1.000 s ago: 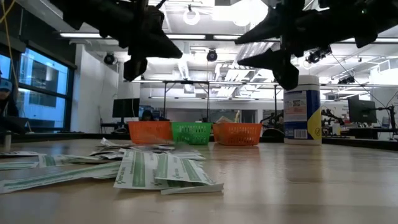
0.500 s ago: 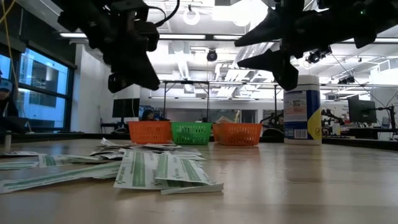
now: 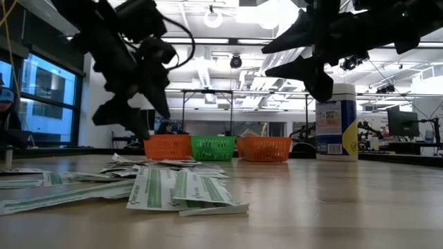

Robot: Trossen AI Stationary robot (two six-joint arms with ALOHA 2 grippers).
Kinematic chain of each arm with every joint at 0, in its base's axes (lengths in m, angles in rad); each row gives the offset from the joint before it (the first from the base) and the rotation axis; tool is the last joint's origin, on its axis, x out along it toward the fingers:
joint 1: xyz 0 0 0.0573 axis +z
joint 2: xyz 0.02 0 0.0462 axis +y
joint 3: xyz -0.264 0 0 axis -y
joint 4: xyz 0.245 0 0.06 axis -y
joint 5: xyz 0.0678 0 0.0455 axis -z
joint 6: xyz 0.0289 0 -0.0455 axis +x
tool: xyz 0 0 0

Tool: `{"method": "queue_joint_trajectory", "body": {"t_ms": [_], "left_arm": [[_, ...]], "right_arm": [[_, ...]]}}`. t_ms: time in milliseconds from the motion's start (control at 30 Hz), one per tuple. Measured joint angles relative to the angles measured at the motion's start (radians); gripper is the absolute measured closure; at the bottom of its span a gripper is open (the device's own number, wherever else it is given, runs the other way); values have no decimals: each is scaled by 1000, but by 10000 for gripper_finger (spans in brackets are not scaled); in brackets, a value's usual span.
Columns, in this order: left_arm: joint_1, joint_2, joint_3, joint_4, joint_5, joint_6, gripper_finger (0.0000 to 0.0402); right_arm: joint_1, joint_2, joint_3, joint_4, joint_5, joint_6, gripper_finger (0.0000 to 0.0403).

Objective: Pick & Place First Aid Supplies
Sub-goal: Put the bandage pack into the right orange bin

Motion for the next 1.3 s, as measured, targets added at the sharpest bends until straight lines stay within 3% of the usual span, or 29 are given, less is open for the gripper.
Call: {"method": "queue_joint_trajectory", "body": {"t_ms": [367, 533, 700, 800, 933, 1067, 1300], "left_arm": [[2, 39, -25, 82, 37, -72, 184], [-41, 60, -25, 157, 12, 126, 185], [-124, 60, -10, 137, -62, 474, 186], [-190, 60, 1, 113, -168, 684, 189], [-257, 60, 9, 57, -390, 875, 196], [-288, 60, 9, 12, -512, 985, 197], [-287, 82, 9, 22, -514, 1107, 197]], "right_arm": [[0, 0, 0, 0, -6, -5, 221], [0, 0, 0, -1, -7, -15, 221], [0, 0, 0, -11, -16, -16, 221], [0, 0, 0, -23, -26, -16, 221], [0, 0, 0, -35, -34, -16, 221], [0, 0, 0, -39, -34, -16, 221], [0, 0, 0, -45, -34, -24, 221]]}}
